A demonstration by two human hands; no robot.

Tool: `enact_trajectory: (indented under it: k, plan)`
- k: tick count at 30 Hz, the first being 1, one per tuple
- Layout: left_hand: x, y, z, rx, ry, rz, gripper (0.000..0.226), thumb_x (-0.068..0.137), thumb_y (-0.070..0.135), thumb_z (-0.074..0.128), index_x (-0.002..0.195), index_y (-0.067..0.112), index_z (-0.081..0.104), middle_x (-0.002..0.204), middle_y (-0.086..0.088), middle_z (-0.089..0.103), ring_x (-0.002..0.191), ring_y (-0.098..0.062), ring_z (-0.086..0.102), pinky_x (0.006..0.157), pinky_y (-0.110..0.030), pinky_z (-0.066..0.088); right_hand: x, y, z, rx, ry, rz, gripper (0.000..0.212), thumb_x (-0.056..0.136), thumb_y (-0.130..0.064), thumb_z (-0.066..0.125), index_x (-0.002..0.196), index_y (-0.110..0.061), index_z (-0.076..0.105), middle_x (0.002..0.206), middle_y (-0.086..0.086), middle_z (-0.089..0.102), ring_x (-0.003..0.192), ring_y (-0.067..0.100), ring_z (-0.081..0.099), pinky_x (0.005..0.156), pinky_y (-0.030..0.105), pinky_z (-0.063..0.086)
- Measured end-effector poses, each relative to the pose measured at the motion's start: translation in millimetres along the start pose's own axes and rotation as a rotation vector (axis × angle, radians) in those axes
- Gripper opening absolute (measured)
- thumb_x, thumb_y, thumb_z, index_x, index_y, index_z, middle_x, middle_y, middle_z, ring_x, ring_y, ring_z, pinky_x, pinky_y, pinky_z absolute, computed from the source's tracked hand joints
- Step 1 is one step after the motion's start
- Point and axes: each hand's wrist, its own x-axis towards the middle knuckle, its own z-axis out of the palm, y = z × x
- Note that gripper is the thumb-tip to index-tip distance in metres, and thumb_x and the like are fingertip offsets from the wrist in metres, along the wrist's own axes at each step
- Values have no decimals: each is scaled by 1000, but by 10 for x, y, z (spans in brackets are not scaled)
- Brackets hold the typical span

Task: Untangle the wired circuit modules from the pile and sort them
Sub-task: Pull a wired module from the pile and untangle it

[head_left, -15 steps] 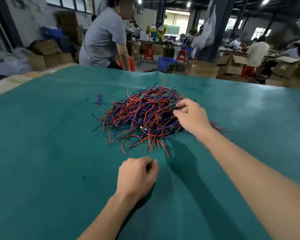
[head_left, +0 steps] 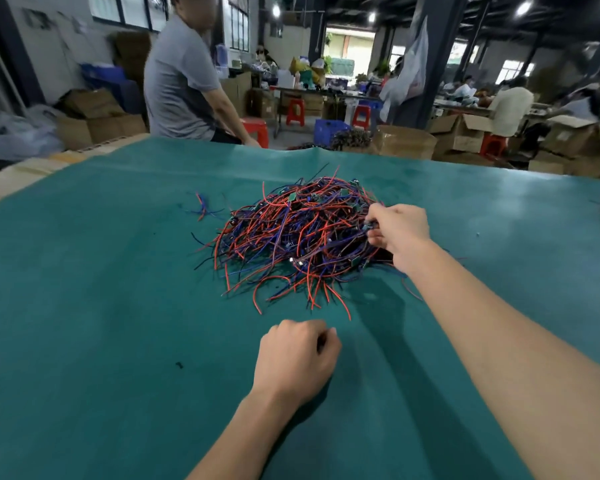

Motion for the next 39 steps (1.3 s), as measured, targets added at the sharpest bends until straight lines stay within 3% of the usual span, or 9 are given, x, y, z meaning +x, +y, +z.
enact_trajectory:
  k: [3, 7, 12, 16, 19, 24, 28, 34, 39]
  plan:
    - [5, -27, 11, -53, -5, -18, 46, 92, 42, 48, 60, 14, 31, 53, -5, 38, 63, -37, 40, 57, -38, 39, -485, 32, -338, 434, -68, 55, 12, 73, -6, 68, 83, -9, 62, 58, 4, 58, 42, 13, 54, 41, 20, 43]
    - [21, -3, 45, -146, 30, -60, 25, 92, 44, 48, 77, 25, 42, 62, -1, 60, 71, -35, 54, 64, -40, 48, -1170, 571, -660, 687, -244, 233, 32, 69, -3, 64, 100, -8, 68, 65, 1, 62, 47, 10, 53, 43, 19, 42]
    - [-3, -17, -2, -451, -57, -146, 31, 86, 58, 44, 88, 31, 58, 62, 11, 67, 65, -18, 64, 71, -41, 55, -1315, 901, -620, 480, -478, 312, 35, 63, -7, 61, 94, -7, 78, 72, 2, 61, 51, 11, 52, 46, 20, 43]
    - [-85, 118, -38, -840, -255, -221, 46, 82, 62, 53, 87, 20, 70, 78, 0, 76, 66, -17, 70, 71, -37, 57, -1284, 937, -626, 488, -496, 258, 24, 65, -2, 63, 88, -9, 67, 74, 4, 57, 54, 12, 51, 51, 22, 44]
    - [-122, 149, -25, -814, -251, -106, 24, 91, 39, 64, 85, 17, 74, 79, 1, 76, 68, -11, 67, 71, -30, 55, -1286, 954, -581, 465, -522, 228, 19, 70, -4, 67, 87, -11, 63, 72, 4, 59, 58, 15, 53, 57, 25, 47]
    - [-118, 132, -43, -903, -221, -110, 10, 93, 7, 68, 85, 9, 73, 73, -4, 74, 61, -10, 62, 63, -20, 51, -1294, 969, -548, 479, -546, 178, 12, 77, -9, 75, 84, -14, 65, 74, 4, 60, 53, 12, 54, 46, 21, 43]
    - [-143, 160, -86, -917, -226, -132, 8, 91, 5, 69, 85, 6, 73, 71, -3, 73, 62, -10, 61, 63, -18, 49, -1330, 955, -538, 485, -513, 163, 13, 80, -16, 76, 69, -21, 72, 74, 4, 63, 50, 13, 55, 45, 22, 41]
    - [-172, 168, -126, -912, -268, -124, 13, 89, 21, 74, 77, 18, 74, 65, 2, 68, 58, -10, 53, 54, -20, 41, -1387, 978, -539, 396, -510, 81, 7, 83, -15, 77, 77, -18, 74, 67, 2, 60, 48, 12, 46, 43, 20, 34]
    - [-160, 162, -139, -836, -320, -125, 16, 91, 16, 71, 75, 17, 70, 59, 7, 61, 54, -8, 46, 51, -19, 36, -1317, 1034, -595, 208, -397, -59, 16, 88, -11, 78, 75, -19, 74, 65, 4, 63, 47, 12, 47, 43, 23, 35]
